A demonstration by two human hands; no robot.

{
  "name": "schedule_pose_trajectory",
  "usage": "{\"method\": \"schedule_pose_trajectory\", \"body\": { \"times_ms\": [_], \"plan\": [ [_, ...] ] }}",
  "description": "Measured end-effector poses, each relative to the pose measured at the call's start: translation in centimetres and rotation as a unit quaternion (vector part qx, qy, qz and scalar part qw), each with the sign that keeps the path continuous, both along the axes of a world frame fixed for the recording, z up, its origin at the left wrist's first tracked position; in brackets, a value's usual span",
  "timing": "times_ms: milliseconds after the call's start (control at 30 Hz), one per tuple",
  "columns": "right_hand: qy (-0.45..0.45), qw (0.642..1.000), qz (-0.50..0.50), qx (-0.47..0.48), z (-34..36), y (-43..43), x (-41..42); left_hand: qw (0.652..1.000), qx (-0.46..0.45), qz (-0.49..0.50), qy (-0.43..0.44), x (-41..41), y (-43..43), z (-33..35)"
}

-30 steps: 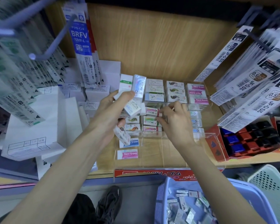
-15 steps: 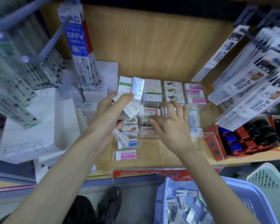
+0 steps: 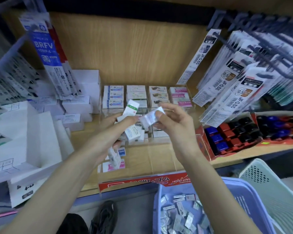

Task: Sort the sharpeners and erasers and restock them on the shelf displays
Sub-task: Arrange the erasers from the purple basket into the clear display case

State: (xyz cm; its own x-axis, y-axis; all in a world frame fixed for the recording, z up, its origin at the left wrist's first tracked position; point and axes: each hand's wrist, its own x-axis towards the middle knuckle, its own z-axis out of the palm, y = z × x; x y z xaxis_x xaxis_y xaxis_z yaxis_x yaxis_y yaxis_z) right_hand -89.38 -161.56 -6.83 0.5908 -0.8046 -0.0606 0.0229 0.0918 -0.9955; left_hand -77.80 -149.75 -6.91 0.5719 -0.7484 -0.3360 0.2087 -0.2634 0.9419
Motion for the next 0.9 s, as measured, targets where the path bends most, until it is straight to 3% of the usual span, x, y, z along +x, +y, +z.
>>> {"method": "schedule_pose_trajectory", "body": {
  "times_ms": [67, 167, 367, 500, 733, 800, 900],
  "plan": [
    [0.000, 0.995, -0.095, 0.026, -0.3, -1.8, -1.3, 1.000, -0.001, 0.004, 0.004, -0.2, -0.3, -0.1],
    [0.108, 0.972, -0.189, -0.093, -1.2, -4.9, -2.7, 1.000, -0.011, 0.004, -0.001, -0.4, -0.7, -0.2],
    [0.321, 0.877, -0.183, -0.307, -3.2, -6.7, -1.9, 0.999, -0.018, 0.025, 0.010, -0.6, -1.5, -0.2],
    [0.334, 0.873, -0.181, -0.305, -3.9, -7.5, -0.9, 1.000, -0.026, 0.005, -0.001, -1.0, -1.8, 0.0],
    [0.432, 0.811, -0.107, -0.379, -4.0, -7.6, -1.2, 1.000, -0.014, 0.001, -0.012, -1.2, -2.2, -0.1],
    [0.401, 0.822, -0.099, -0.393, -3.6, -7.1, -1.4, 1.000, -0.017, 0.006, -0.007, -1.3, -2.3, 0.0],
    [0.277, 0.868, -0.084, -0.403, -2.3, -4.0, -2.2, 0.999, -0.024, 0.030, 0.006, -1.2, -2.5, 0.1]
  ]
}}
